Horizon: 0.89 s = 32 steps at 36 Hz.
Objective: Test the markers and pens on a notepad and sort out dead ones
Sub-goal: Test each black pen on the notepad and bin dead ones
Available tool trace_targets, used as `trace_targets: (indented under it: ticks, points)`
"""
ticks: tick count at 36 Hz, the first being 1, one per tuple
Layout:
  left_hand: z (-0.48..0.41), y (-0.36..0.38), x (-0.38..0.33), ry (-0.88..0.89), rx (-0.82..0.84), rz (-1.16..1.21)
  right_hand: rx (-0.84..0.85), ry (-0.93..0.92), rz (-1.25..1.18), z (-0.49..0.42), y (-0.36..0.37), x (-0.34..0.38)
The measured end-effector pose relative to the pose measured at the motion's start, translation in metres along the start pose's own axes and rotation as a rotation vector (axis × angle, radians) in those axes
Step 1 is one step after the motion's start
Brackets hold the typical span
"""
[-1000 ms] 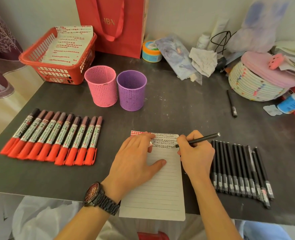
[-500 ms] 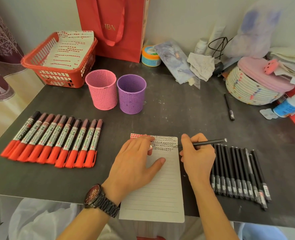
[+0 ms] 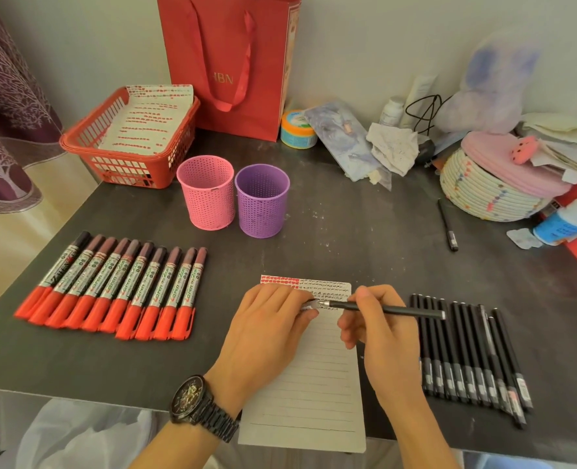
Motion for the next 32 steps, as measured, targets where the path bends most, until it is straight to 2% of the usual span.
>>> trace_targets:
  ticks: [6,10,18,20,23,25,28,32]
  points:
    - [0.001,0.0,-0.004,0.087,0.023,-0.016,0.102,-0.021,0.183,0.007,0.012,-0.009]
    - [0.002,-0.006,-0.006,0.135,-0.033,-0.022,0.026,-0.051,0.141,0.009,0.011,-0.007]
    - [0.004,-0.009,-0.01,0.187,-0.088,0.0,0.075,0.006,0.099,0.012,0.01,-0.008]
    - [0.005,-0.004,-0.01,0.165,-0.047,0.017,0.092,0.013,0.113,0.012,0.008,-0.008]
    - [0.008,0.004,0.0,-0.005,0.078,-0.006,0.047,-0.002,0.158,0.002,-0.013,-0.002]
    - [0.009,0.006,0.008,-0.095,0.109,-0.023,-0.018,-0.003,0.229,-0.013,-0.042,0.006]
    - [0.01,0.009,0.013,-0.128,0.147,-0.048,-0.093,0.013,0.385,-0.042,-0.1,0.026]
    - [0.01,0.013,0.012,-0.142,0.204,-0.086,-0.125,0.018,0.874,-0.073,-0.184,0.041]
Point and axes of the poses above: each hand's wrist, its own z-axis away from the middle knuckle, its own y-axis out of the palm, x = y × z, the point moved 6 cm from there along -z, towards the middle knuckle, and after that the axes turned 12 degrees about -x, right-handed, at the moved point
